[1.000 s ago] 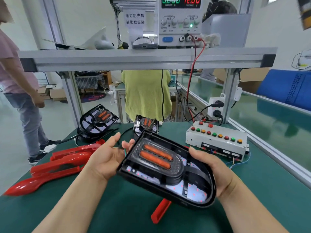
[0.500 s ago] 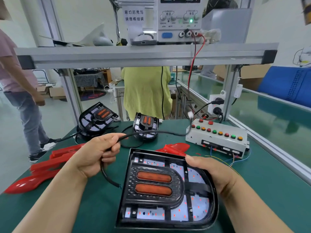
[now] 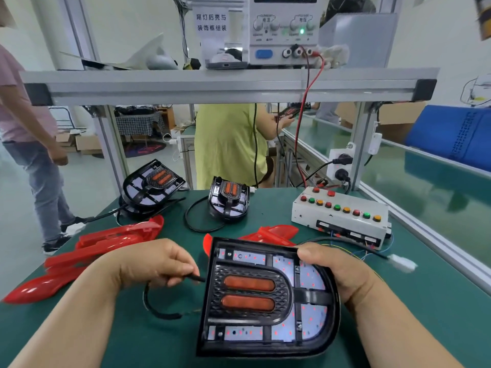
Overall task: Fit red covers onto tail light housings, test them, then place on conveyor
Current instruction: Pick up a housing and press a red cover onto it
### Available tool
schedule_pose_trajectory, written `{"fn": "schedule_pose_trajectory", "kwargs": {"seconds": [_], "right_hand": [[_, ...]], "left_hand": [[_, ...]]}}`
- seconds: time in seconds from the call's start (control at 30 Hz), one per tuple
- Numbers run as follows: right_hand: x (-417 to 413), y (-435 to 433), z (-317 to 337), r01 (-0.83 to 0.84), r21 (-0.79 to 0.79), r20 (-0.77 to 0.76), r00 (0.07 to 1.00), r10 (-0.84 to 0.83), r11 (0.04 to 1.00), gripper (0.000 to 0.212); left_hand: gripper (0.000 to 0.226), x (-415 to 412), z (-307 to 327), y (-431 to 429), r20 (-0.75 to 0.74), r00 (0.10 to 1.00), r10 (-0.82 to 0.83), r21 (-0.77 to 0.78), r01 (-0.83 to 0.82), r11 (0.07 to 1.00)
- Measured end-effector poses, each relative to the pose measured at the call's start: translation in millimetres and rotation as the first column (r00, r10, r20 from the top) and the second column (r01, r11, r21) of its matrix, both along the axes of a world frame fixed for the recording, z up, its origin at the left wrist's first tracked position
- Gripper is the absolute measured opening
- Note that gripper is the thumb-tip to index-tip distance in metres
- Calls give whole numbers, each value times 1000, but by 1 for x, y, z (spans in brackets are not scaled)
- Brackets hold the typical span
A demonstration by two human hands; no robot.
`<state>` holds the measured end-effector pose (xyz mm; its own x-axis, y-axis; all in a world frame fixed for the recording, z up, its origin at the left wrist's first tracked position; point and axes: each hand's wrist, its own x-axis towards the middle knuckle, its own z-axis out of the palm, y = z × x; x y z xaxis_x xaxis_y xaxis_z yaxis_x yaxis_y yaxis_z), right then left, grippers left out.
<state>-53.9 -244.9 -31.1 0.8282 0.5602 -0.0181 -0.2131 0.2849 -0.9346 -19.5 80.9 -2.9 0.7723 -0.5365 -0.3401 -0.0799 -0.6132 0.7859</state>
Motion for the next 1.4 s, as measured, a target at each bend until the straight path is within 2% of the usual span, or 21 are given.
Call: {"fn": "schedule_pose_trajectory", "kwargs": {"seconds": [0.03, 0.1, 0.17, 0.23, 0.27, 0.3, 0.4, 0.5, 0.6, 0.67, 0.77, 0.83, 0.9, 0.97, 1.0, 1.03, 1.1, 1.17, 1.27, 1.33, 1.4], "right_hand": [[0, -1, -4, 61, -23, -19, 998, -61, 998, 91], [-3, 2, -5, 104, -71, -6, 994, -105, 992, 92], [-3, 3, -2, 83, -44, -9, 996, -84, 996, 87], [-4, 5, 5, -43, -14, 28, 999, 44, 999, 57], [-6, 6, 8, -100, -20, 65, 993, 102, 995, 37], [-5, 6, 9, -156, -22, 73, 985, 157, 988, 26], [-6, 8, 10, -152, -119, 47, 986, 159, 981, 28], [-3, 8, 9, -114, -174, 29, 992, 121, 978, 51], [0, 10, 8, -90, -158, -18, 996, 88, 983, 65], [-1, 11, 9, -77, -130, -63, 996, 70, 988, 67], [-1, 9, 7, -28, -58, -60, 998, 25, 998, 73], [0, 7, 6, -6, -25, 4, 1000, 6, 1000, 64], [0, 6, 5, 14, -34, 44, 999, -13, 999, 54], [0, 5, 6, 37, -41, 48, 998, -35, 998, 54], [0, 4, 6, 36, -34, 43, 998, -34, 999, 61], [-2, 4, 7, 16, -27, 40, 999, -15, 1000, 65], [-5, 3, 10, -28, -8, 42, 999, 28, 1000, 64], [-7, 3, 10, -47, 33, 39, 998, 46, 998, 60], [-8, 1, 12, -72, 96, 63, 996, 67, 993, 57], [-10, 0, 12, -72, 102, 65, 996, 66, 992, 58], [-10, 0, 12, -86, 121, 63, 995, 79, 989, 56]], "left_hand": [[43, -2, 1, -2, 12, 1000, 8, 31, -8, 999], [32, -5, 5, -6, 73, 996, 58, 19, -59, 998], [21, -6, 10, -10, 229, 968, 99, -4, -100, 995], [33, -8, 15, -19, 333, 935, 123, -104, -93, 990], [45, -10, 17, -23, 319, 941, 110, -172, -57, 984], [59, -13, 18, -28, 280, 957, 72, -232, -6, 973], [80, -20, 17, -40, 195, 975, -107, -332, 168, 928], [74, -24, 17, -47, 262, 945, -195, -187, 248, 950], [44, -26, 12, -55, 231, 969, -89, -201, 137, 970], [34, -24, 9, -60, 228, 973, 21, -232, 33, 972], [36, -22, 10, -62, 254, 957, 141, -260, -73, 963], [39, -22, 9, -62, 239, 950, 201, -284, -129, 950], [50, -20, 8, -61, 156, 956, 248, -314, -190, 930], [61, -13, 7, -59, 2, 931, 365, -444, -326, 834], [57, -9, 6, -56, -4, 901, 434, -496, -379, 781], [47, -5, 3, -53, 83, 869, 488, -512, -382, 769], [19, -1, -8, -47, 357, 791, 496, -457, -316, 832], [5, 1, -15, -53, 503, 788, 356, -381, -167, 909], [17, 22, -23, -85, 574, 818, 50, -116, 20, 993], [33, 40, -30, -110, 524, 834, -174, 157, 106, 982], [36, 53, -41, -124, 452, 875, -172, 317, 22, 948]]}}
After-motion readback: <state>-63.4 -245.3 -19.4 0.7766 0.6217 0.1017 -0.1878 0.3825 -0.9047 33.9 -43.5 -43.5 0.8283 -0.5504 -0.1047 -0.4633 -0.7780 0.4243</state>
